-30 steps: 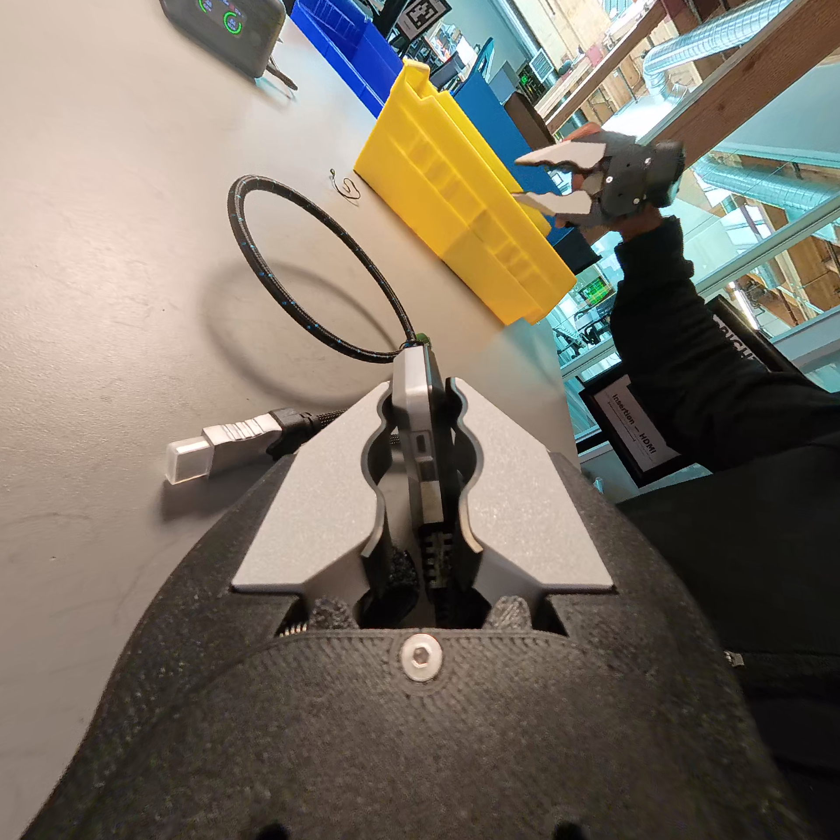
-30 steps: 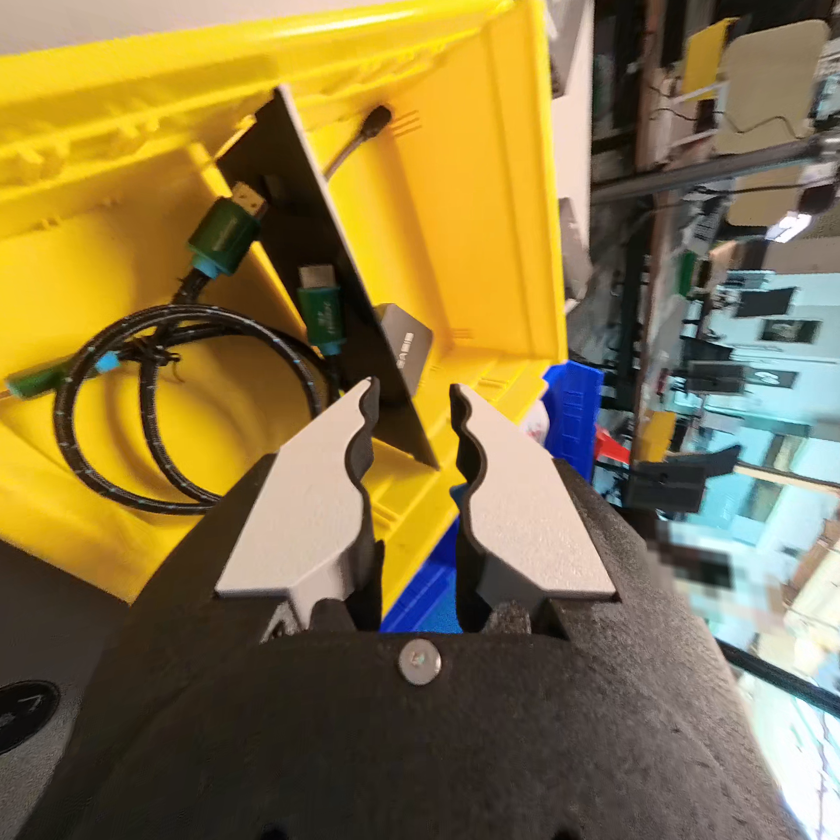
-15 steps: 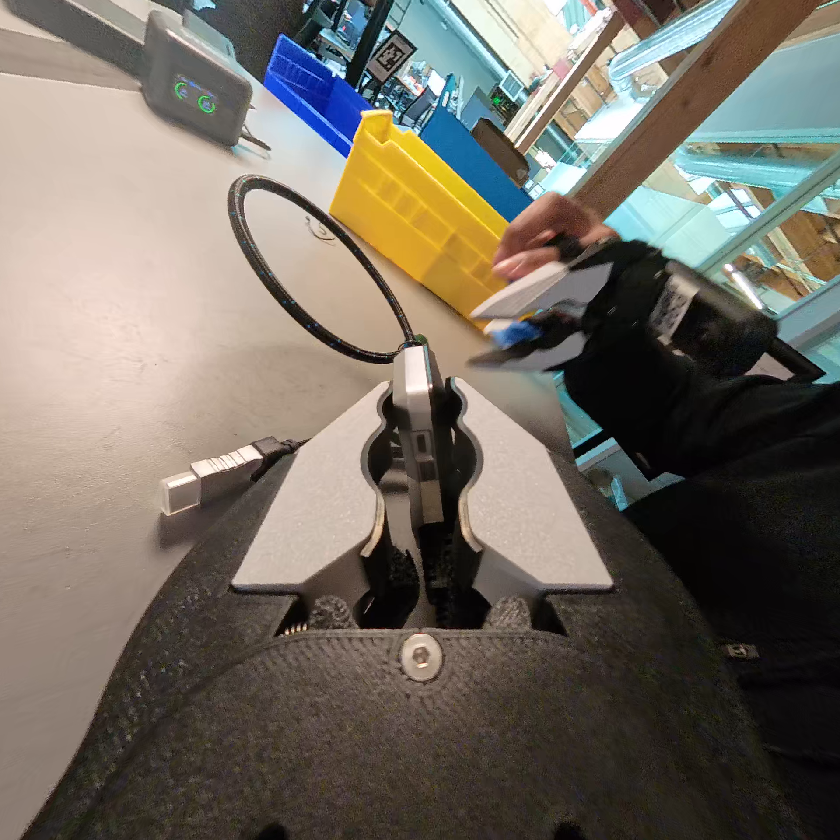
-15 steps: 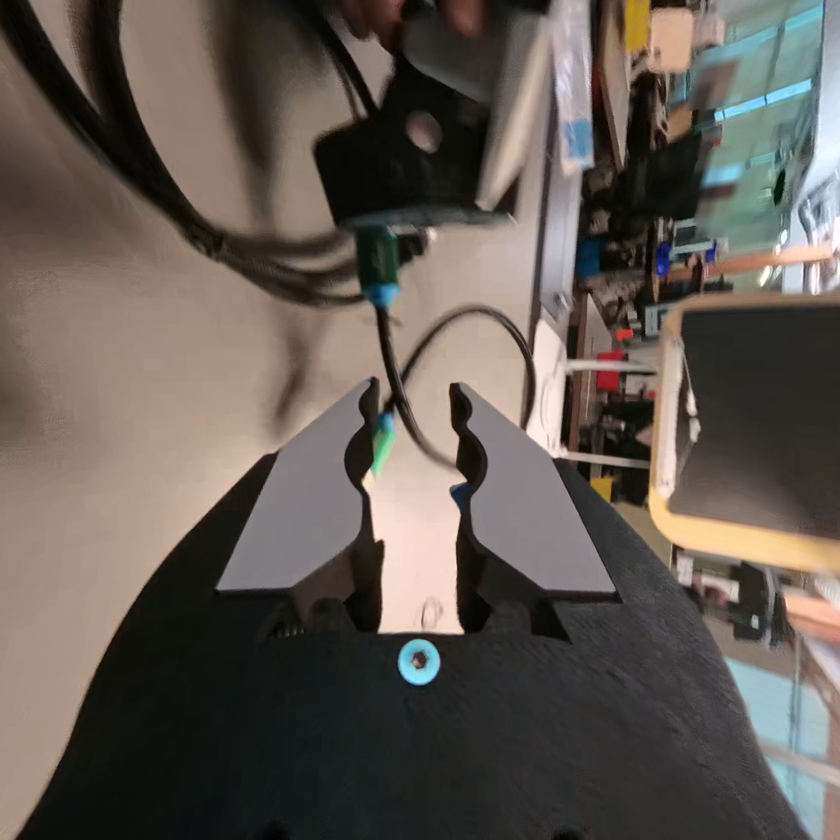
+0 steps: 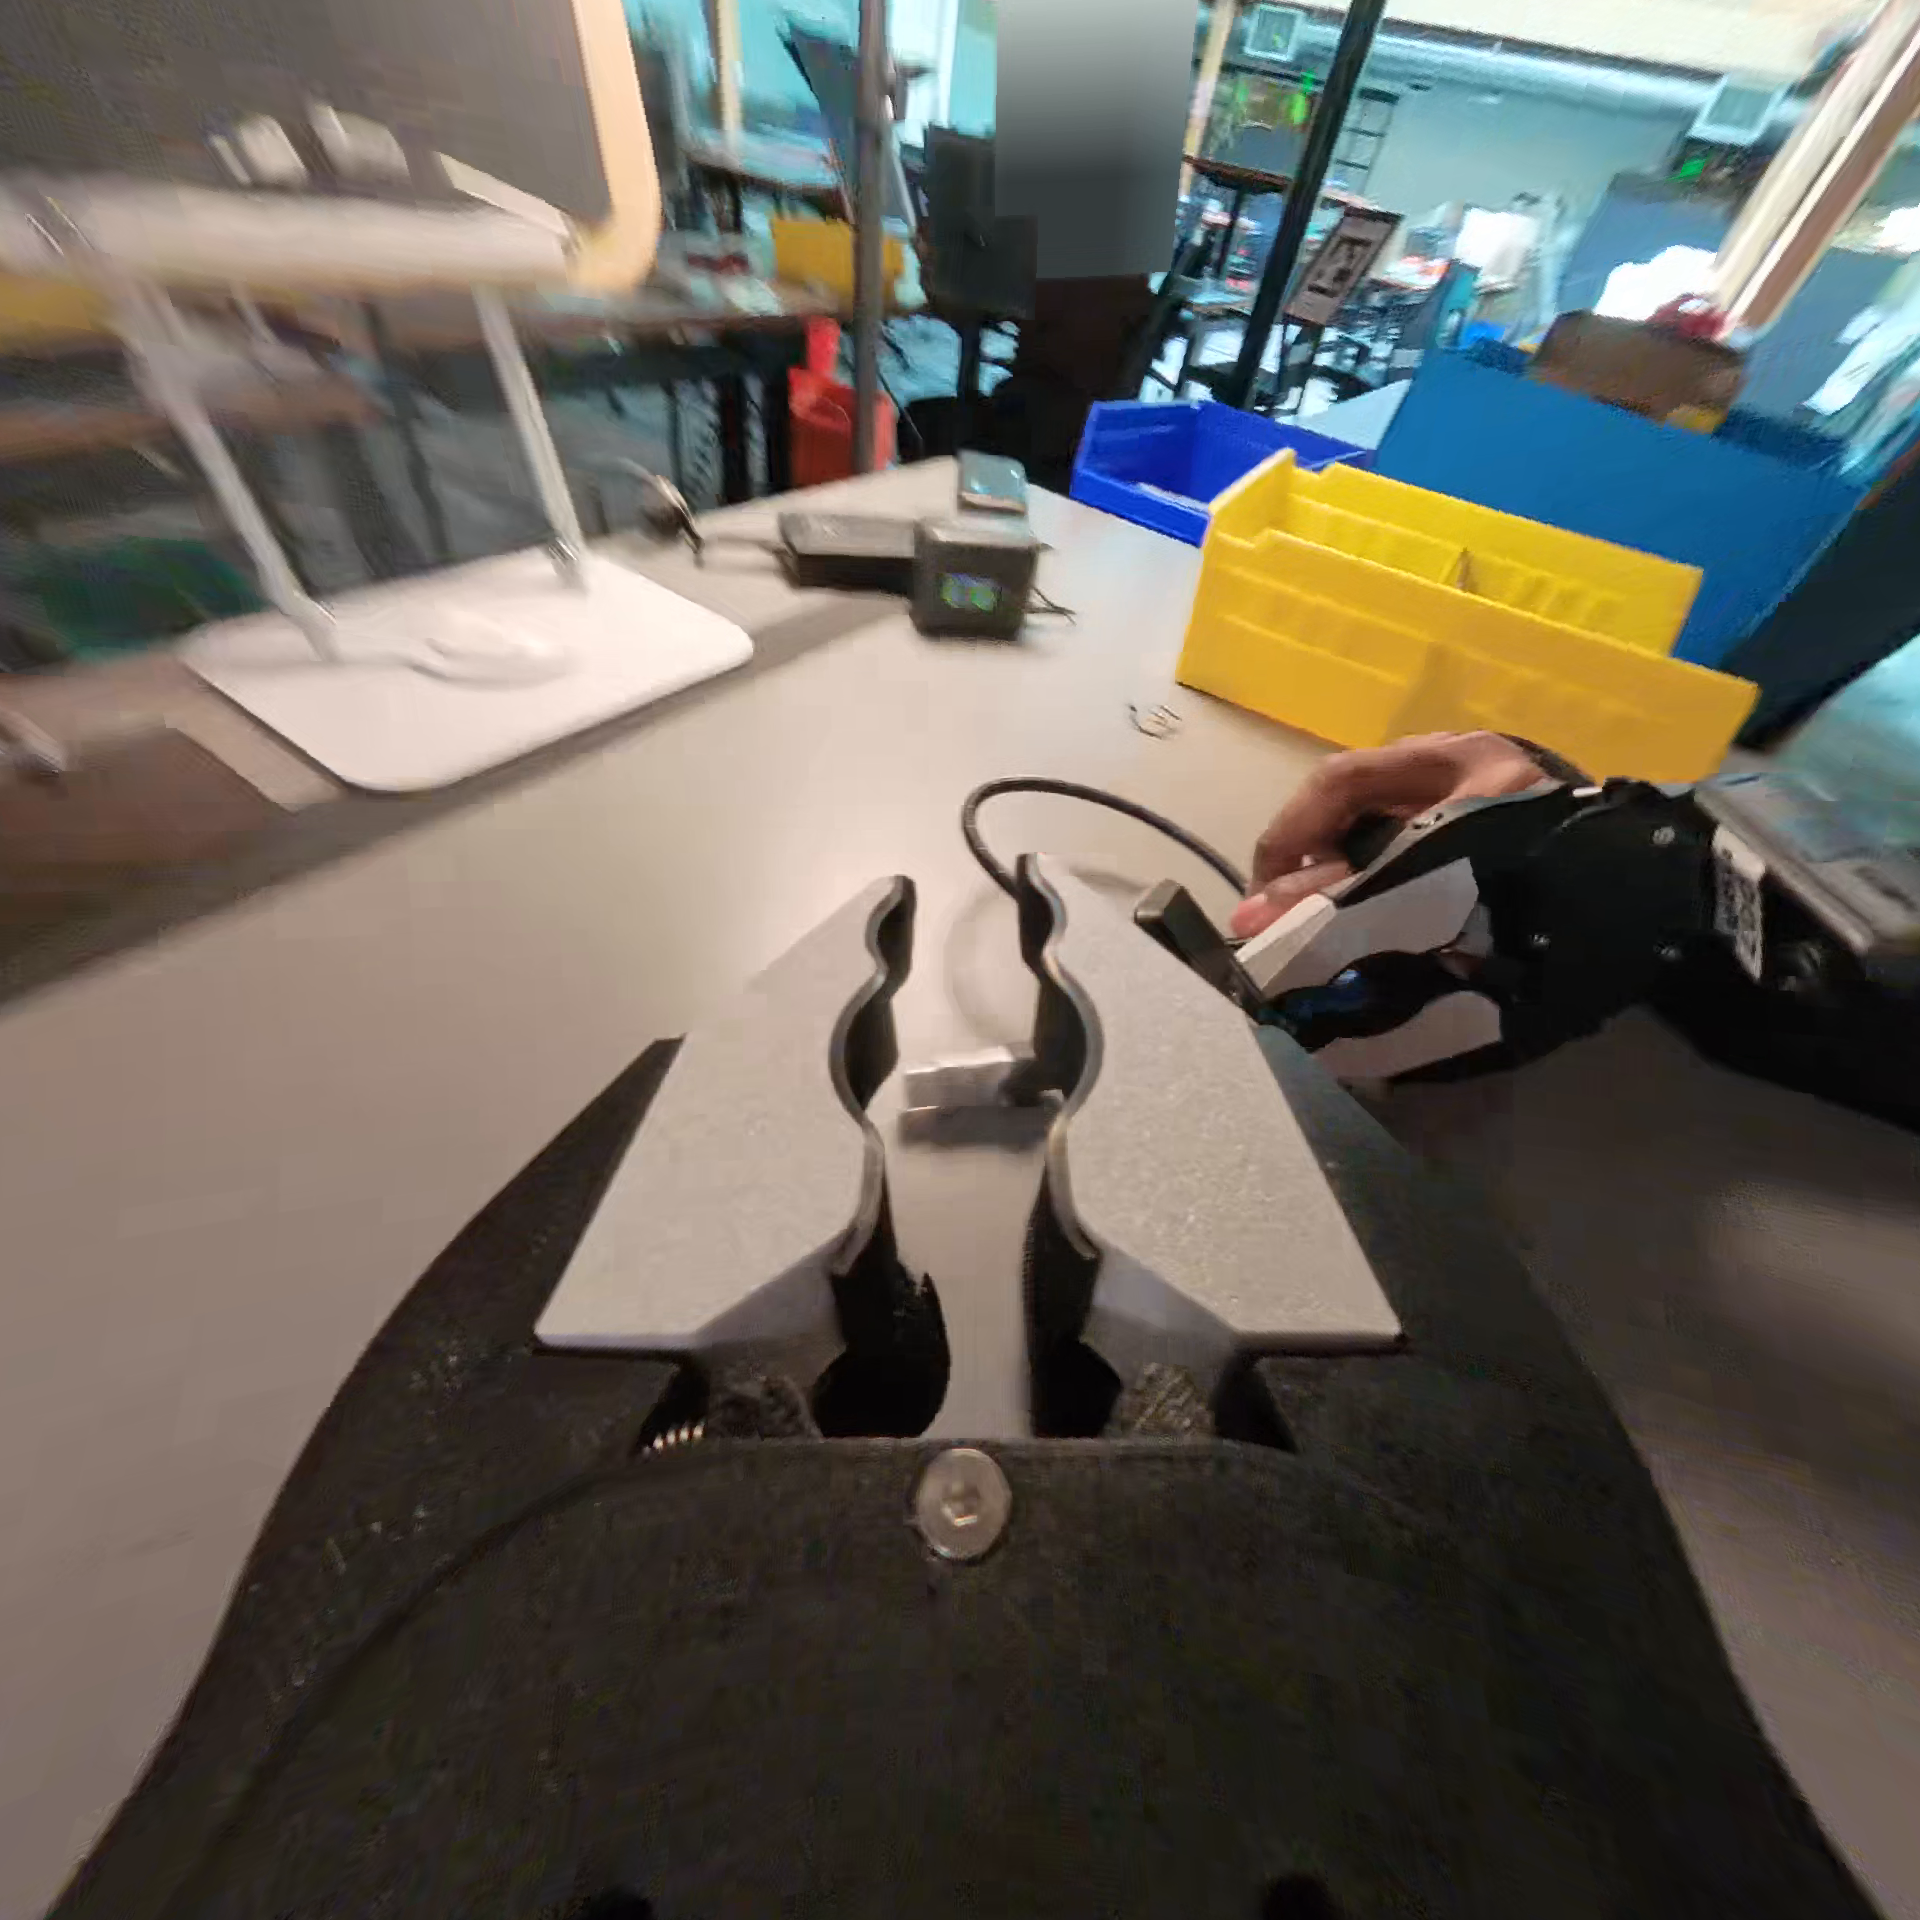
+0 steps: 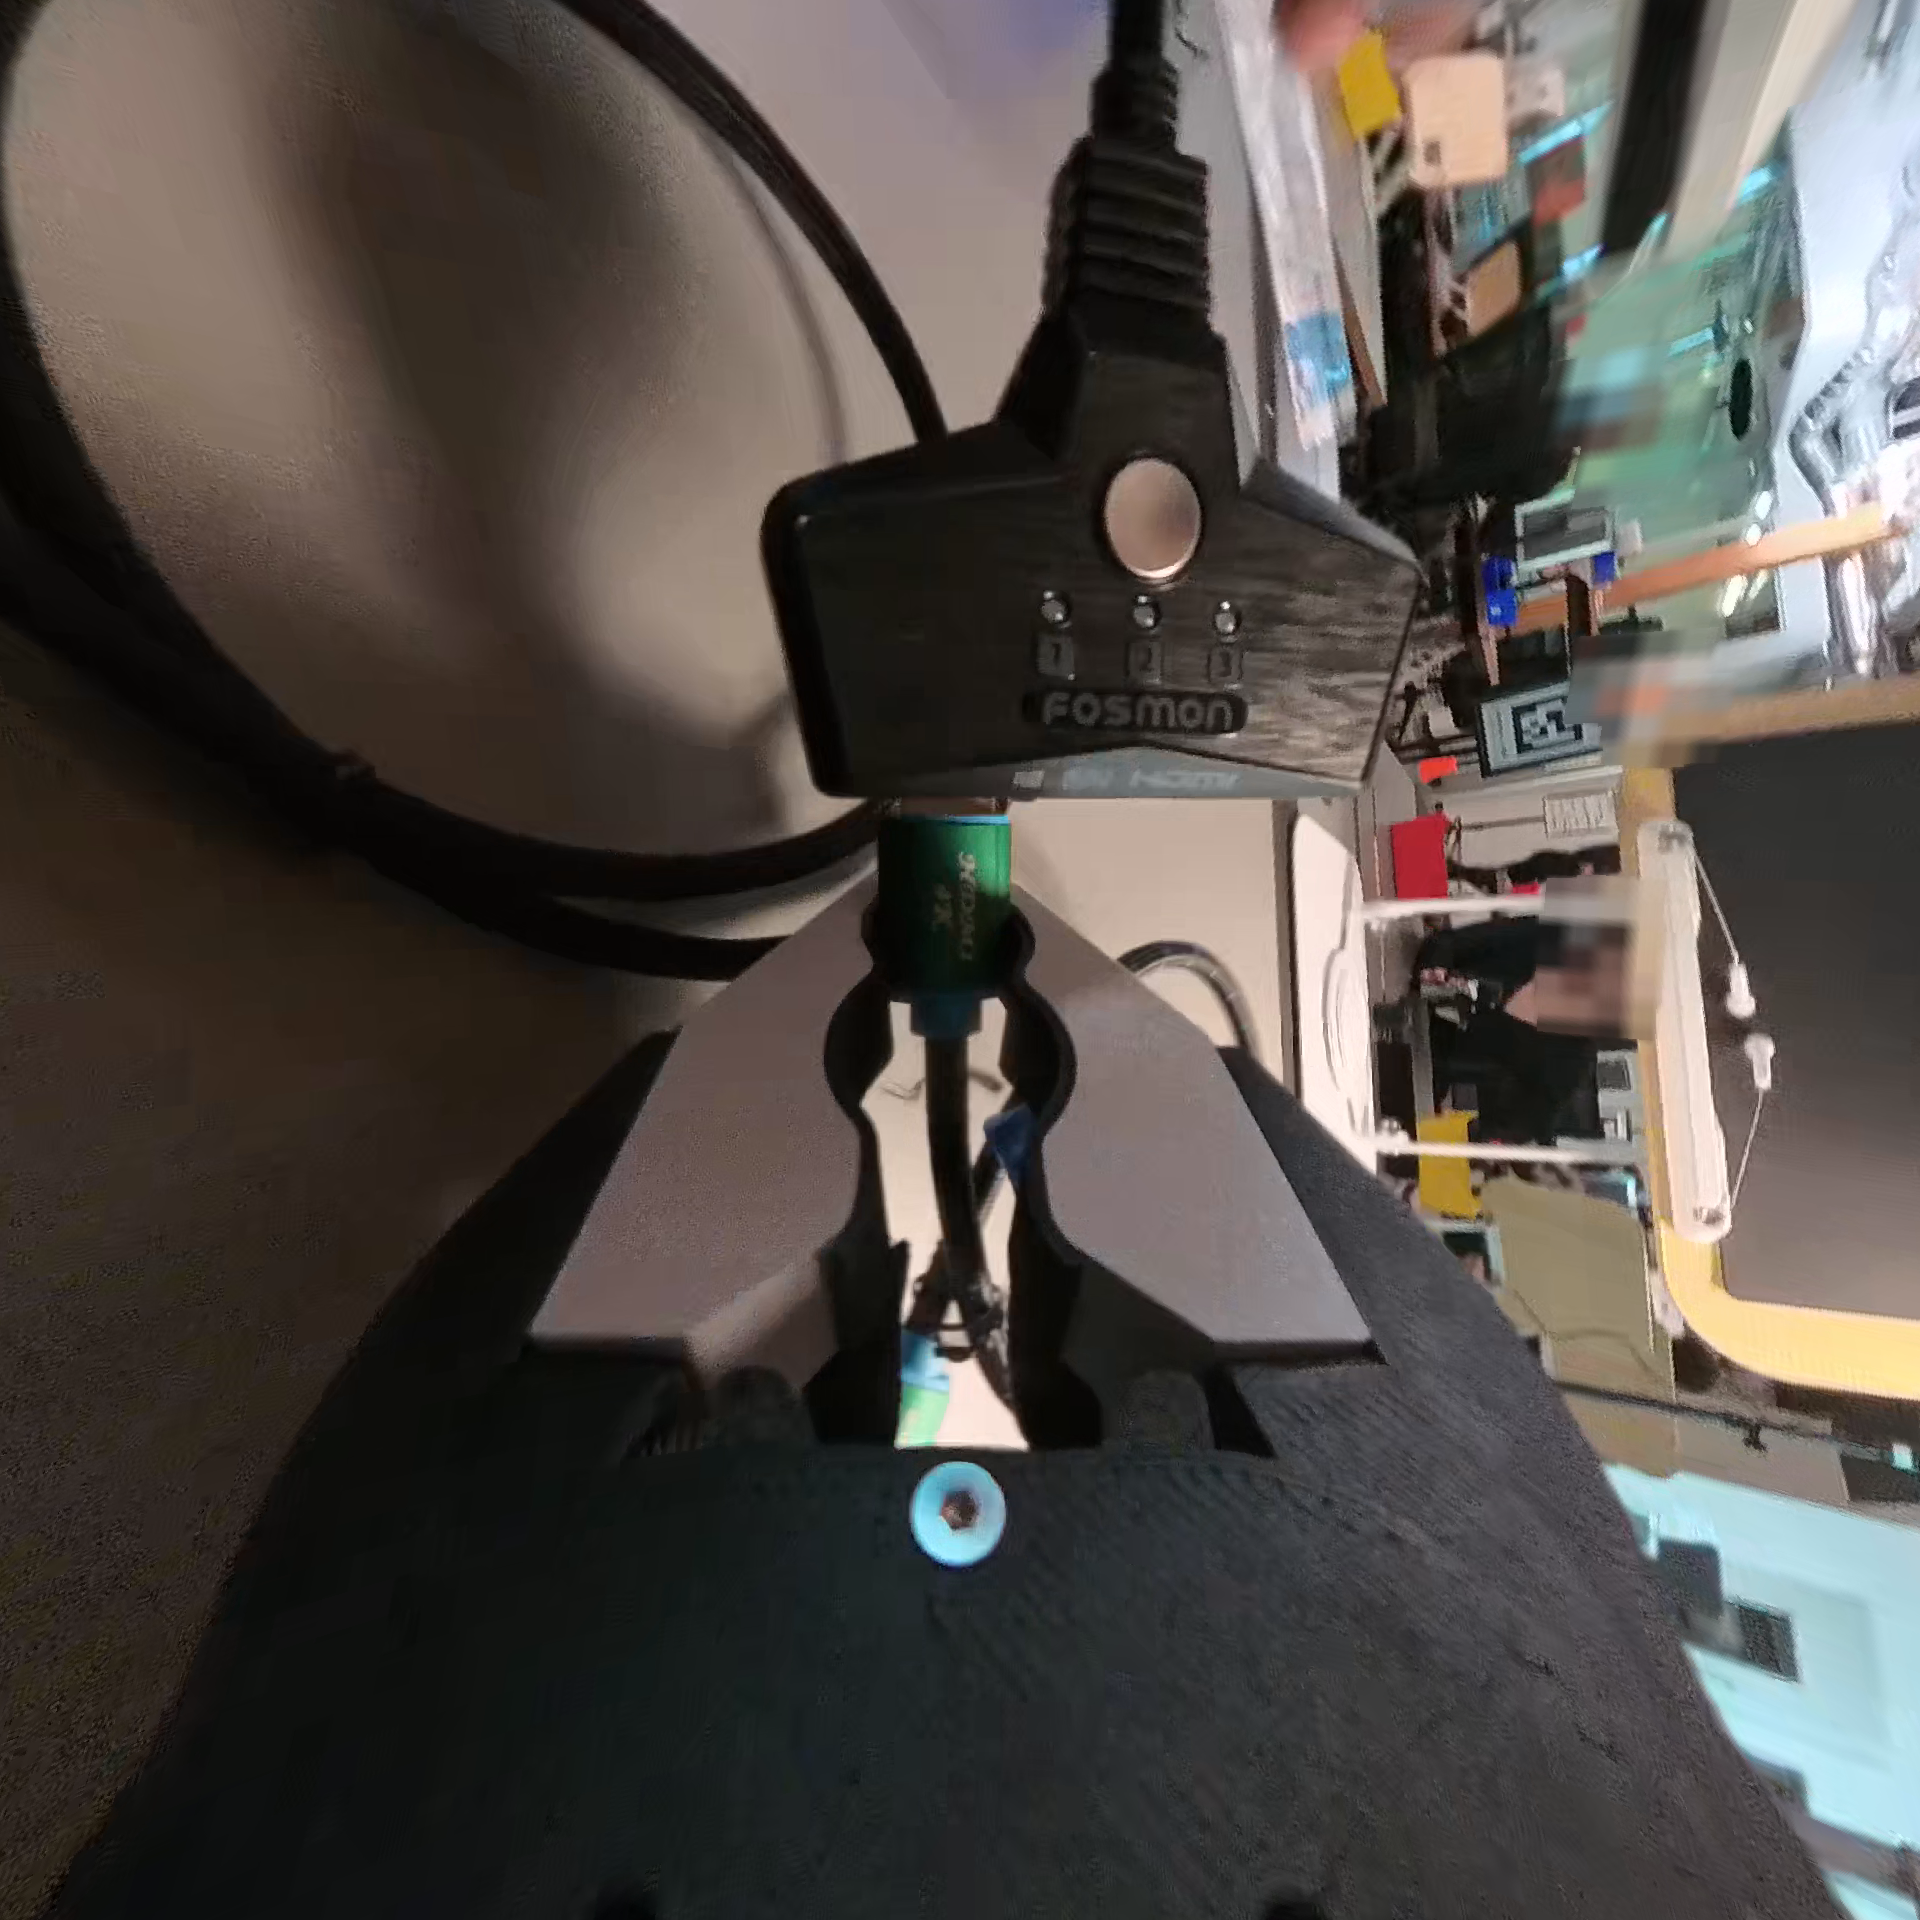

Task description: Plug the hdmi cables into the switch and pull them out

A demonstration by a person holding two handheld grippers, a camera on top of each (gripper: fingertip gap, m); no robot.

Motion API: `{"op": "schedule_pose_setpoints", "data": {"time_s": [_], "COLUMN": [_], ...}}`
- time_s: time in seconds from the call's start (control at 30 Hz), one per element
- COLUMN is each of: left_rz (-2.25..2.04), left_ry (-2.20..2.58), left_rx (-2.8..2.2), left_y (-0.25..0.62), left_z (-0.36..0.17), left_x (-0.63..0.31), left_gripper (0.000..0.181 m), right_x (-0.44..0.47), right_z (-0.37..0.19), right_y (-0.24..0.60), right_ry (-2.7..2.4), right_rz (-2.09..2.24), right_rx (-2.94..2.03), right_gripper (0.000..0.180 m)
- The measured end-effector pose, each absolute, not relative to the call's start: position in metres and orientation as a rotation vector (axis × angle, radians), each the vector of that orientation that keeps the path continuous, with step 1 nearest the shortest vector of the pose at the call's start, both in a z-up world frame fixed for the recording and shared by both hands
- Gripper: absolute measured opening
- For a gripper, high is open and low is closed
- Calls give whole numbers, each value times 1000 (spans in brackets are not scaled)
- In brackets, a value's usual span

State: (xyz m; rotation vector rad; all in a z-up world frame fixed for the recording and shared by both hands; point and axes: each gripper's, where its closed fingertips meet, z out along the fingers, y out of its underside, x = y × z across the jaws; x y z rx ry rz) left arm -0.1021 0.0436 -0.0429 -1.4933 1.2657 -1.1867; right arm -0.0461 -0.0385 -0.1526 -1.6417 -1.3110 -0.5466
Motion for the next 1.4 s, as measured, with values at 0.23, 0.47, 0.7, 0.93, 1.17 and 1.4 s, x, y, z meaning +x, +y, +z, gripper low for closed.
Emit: {"op": "schedule_pose_setpoints", "data": {"time_s": [0.23,0.47,0.7,0.93,1.17,1.4], "left_rz": [-1652,-1552,-1755,-1821,-1862,-1894], "left_ry": [1352,1296,1075,1057,1014,1030], "left_rx": [-1340,-1930,-1806,-1729,-1686,-1624], "left_y": [-33,-31,-22,-26,-30,-35], "left_z": [4,-92,-93,-94,-87,-80], "left_x": [-109,-65,-42,-39,-38,-40], "left_gripper": [25,62,39,25,23,21], "right_x": [-14,-7,-38,-37,-38,-34], "right_z": [-144,-117,-122,-127,-118,-113], "right_y": [-21,-16,-19,-20,-23,-27], "right_ry": [-1078,-837,-843,-898,-933,-1034], "right_rz": [-663,-664,-567,-512,-537,-628], "right_rx": [-1752,-1745,-1744,-1719,-1656,-1577], "right_gripper": [15,14,14,15,15,17]}}
